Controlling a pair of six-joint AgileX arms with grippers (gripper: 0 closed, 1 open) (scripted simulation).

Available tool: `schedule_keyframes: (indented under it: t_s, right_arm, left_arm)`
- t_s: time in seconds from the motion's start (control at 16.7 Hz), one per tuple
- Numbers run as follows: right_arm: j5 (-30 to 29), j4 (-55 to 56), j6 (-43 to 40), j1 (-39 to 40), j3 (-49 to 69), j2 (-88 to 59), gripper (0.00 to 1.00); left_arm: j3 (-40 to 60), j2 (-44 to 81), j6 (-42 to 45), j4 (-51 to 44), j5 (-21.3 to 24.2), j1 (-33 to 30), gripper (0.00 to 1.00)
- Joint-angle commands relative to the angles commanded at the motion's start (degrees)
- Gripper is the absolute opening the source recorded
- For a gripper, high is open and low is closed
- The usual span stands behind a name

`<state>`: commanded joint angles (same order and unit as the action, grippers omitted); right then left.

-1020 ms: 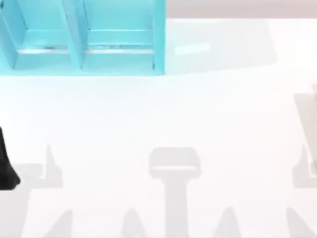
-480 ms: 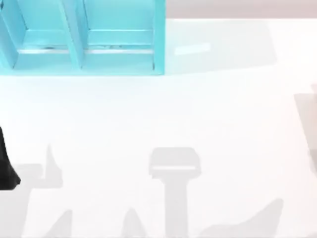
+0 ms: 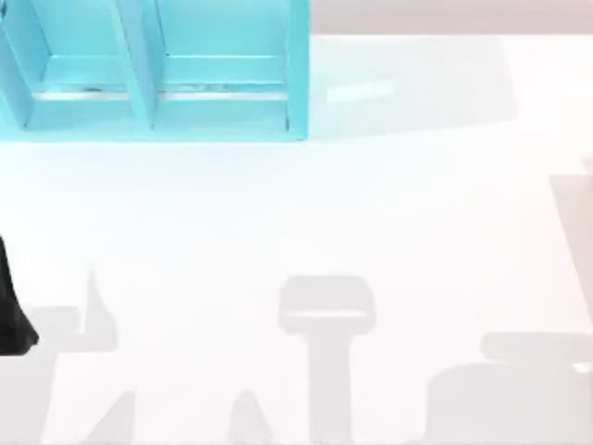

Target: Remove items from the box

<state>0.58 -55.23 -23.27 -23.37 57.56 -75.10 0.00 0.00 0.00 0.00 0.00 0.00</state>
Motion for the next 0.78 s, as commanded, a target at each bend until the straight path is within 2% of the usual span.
schedule_keyframes:
  t_s: [0.36,0.78]
  right_arm:
    - [-0.2,-11.9,-5.1,-5.3,13.1,-16.4,1.0]
    - [-0.3,-13.7,-5.8,-6.1,15.3,-18.8,1.0]
  left_arm:
    - [0.0,0.0,0.0,0.0,0.0,0.0,1.0]
    - [0.0,0.0,0.0,0.0,0.0,0.0,1.0]
